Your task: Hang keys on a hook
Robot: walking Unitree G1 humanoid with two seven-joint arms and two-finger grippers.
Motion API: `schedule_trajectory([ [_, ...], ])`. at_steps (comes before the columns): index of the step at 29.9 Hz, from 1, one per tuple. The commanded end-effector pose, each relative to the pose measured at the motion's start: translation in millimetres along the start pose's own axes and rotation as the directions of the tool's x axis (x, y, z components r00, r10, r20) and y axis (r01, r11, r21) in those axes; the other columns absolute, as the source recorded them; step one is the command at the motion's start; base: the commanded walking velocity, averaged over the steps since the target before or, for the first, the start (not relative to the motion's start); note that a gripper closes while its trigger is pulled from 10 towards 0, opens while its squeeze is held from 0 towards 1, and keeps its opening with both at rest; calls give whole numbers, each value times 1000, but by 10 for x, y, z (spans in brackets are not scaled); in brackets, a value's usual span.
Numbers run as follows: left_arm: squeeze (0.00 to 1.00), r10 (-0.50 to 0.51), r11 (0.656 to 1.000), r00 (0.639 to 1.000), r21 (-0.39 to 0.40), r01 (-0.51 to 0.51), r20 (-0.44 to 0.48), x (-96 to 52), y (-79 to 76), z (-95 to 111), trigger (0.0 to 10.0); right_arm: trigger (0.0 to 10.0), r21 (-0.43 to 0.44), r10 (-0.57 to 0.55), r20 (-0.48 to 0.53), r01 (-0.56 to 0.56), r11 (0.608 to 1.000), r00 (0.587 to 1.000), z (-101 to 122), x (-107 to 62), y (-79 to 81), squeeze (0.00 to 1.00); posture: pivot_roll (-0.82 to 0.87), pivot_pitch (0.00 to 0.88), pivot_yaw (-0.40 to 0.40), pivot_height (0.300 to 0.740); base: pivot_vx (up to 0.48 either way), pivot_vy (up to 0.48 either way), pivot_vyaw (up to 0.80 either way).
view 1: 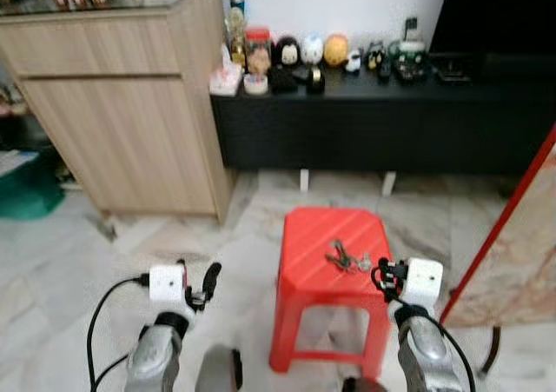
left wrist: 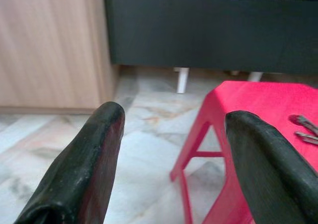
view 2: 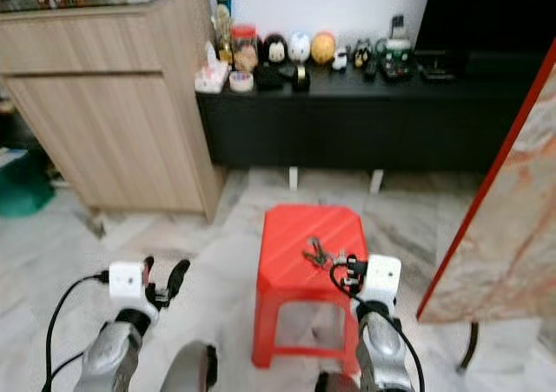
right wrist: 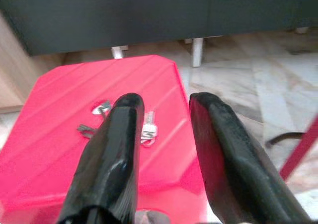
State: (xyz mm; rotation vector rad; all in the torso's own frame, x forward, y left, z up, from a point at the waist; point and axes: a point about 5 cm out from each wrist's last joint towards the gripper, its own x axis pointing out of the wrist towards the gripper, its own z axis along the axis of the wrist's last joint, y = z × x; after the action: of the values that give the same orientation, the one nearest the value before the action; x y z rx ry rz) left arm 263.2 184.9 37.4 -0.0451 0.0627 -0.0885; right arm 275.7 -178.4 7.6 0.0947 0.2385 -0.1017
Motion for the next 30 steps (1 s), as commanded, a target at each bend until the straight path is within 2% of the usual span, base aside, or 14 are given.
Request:
schedule_trajectory([
  [1, 0, -11, 1000, 1000, 6, 11, 11, 33, 2, 51, 10000, 10000, 4, 10, 18, -10, 1000, 1000, 56, 31, 33, 0, 28, 23, -25, 622, 0, 0, 0],
  [5, 0, -14, 1000, 1000, 6, 14, 10, 34, -3, 50, 10000, 10000, 2, 14, 15, -14, 1000, 1000, 51, 32, 38, 0, 28, 23, -25, 622, 70, 0, 0],
  [14, 0, -19, 1000, 1000, 5, 19, 7, 41, -13, 49, 10000, 10000, -17, 43, 7, -43, 999, 999, 39, 31, 74, 0, 28, 25, -24, 622, 307, 0, 0],
  [17, 0, -25, 1000, 1000, 6, 25, 9, 48, -30, 53, 10000, 10000, -21, 48, 11, -48, 999, 999, 43, 31, 84, 0, 29, 25, -23, 622, 322, 0, 513],
  [30, 0, -32, 999, 999, 6, 32, 7, 51, -45, 46, 10000, 10000, -3, 45, -1, -45, 999, 999, 20, 32, 94, 0, 31, 25, -24, 622, 326, 0, 43],
])
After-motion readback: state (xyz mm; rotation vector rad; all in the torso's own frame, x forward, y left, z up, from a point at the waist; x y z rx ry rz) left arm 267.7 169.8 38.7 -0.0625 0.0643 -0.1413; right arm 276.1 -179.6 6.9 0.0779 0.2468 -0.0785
